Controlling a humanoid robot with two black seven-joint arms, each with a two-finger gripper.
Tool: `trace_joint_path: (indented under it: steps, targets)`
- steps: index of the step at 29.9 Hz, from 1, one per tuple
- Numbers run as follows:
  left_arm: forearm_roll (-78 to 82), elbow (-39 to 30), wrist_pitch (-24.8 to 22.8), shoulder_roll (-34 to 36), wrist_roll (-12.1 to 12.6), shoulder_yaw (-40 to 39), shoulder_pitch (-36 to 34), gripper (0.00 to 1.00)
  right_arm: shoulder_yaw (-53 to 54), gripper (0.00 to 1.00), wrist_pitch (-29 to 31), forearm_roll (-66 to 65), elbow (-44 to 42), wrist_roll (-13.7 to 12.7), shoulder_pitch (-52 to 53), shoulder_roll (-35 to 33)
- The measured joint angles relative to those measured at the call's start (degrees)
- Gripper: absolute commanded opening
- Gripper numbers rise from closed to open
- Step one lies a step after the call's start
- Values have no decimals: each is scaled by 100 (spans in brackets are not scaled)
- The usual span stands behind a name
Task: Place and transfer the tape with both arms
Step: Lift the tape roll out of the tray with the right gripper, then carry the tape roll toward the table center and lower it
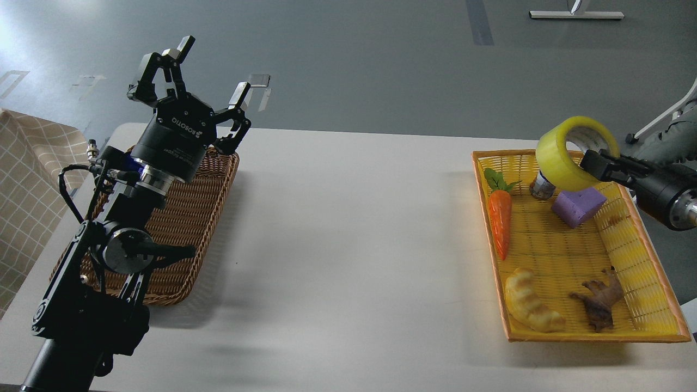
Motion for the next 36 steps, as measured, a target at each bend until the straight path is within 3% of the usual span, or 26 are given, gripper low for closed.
trace_joint_path:
  steps: [12, 36]
  targets:
    - [-8, -1, 0, 13, 0, -8, 9, 98, -454, 0, 0, -34, -20, -65, 1059, 483]
    - [0, -10, 131, 10, 9, -98, 15, 98, -2036, 0, 1, -723, -620, -152, 1803, 2562]
